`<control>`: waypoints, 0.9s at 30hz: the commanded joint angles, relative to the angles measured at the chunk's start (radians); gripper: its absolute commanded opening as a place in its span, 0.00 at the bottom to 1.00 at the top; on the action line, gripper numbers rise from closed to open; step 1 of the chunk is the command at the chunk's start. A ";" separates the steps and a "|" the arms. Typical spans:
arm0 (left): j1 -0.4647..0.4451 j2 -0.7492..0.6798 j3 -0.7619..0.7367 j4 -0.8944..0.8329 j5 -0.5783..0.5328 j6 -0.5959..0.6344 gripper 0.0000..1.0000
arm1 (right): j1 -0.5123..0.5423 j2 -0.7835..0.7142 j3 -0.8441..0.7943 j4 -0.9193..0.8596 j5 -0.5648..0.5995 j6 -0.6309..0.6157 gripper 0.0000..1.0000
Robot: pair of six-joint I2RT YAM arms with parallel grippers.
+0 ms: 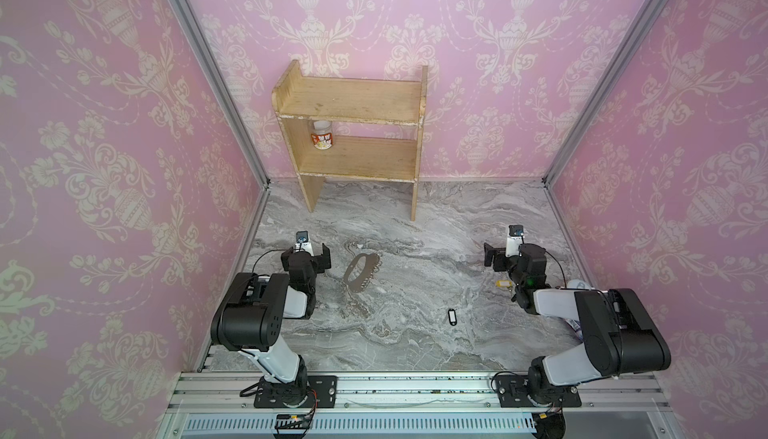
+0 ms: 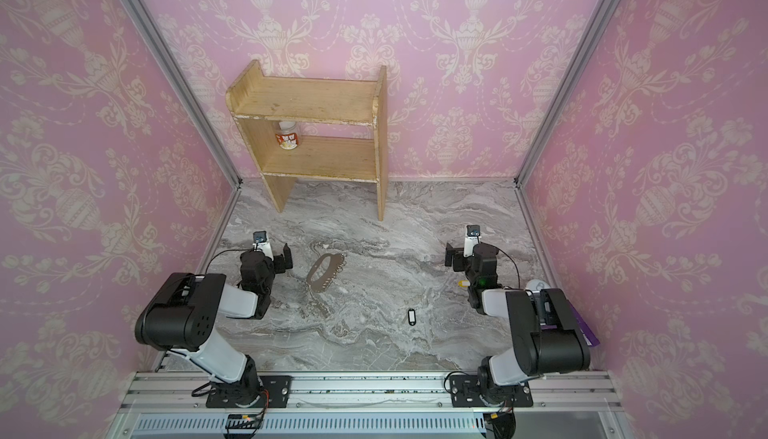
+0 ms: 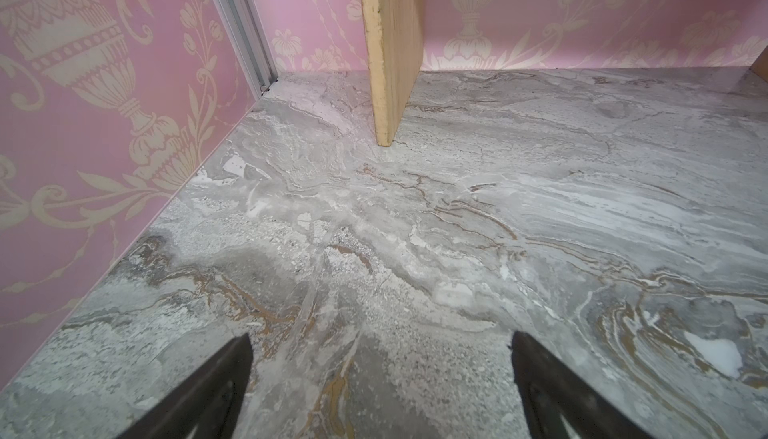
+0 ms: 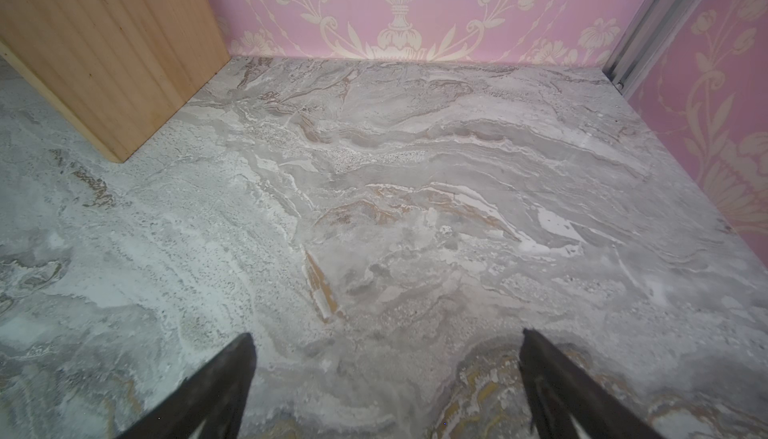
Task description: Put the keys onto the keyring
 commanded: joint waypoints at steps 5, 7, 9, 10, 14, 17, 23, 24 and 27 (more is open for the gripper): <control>-0.034 -0.135 0.005 -0.105 -0.038 0.051 0.99 | -0.011 -0.076 0.138 -0.314 -0.009 0.028 1.00; -0.053 -0.230 0.021 -0.210 -0.034 0.076 0.99 | -0.006 -0.116 0.221 -0.485 0.010 0.025 1.00; -0.068 -0.304 0.072 -0.360 -0.015 0.073 0.99 | 0.008 -0.145 0.255 -0.559 0.061 0.044 1.00; -0.072 -0.337 0.121 -0.492 0.010 0.059 0.99 | 0.019 -0.156 0.277 -0.605 0.079 0.054 1.00; -0.113 -0.349 0.317 -0.893 0.045 0.012 0.99 | 0.077 -0.184 0.353 -0.772 0.114 0.077 1.00; -0.189 -0.317 0.425 -1.088 0.043 -0.022 0.99 | 0.123 -0.208 0.384 -0.875 0.127 0.104 1.00; -0.291 -0.244 0.491 -1.285 0.110 -0.217 0.99 | 0.187 -0.255 0.428 -1.021 0.123 0.132 1.00; -0.302 -0.239 0.487 -1.295 0.127 -0.255 0.99 | 0.193 -0.262 0.433 -1.036 0.121 0.132 1.00; -0.342 -0.224 0.480 -1.317 0.178 -0.335 0.99 | 0.200 -0.278 0.444 -1.070 0.116 0.135 1.00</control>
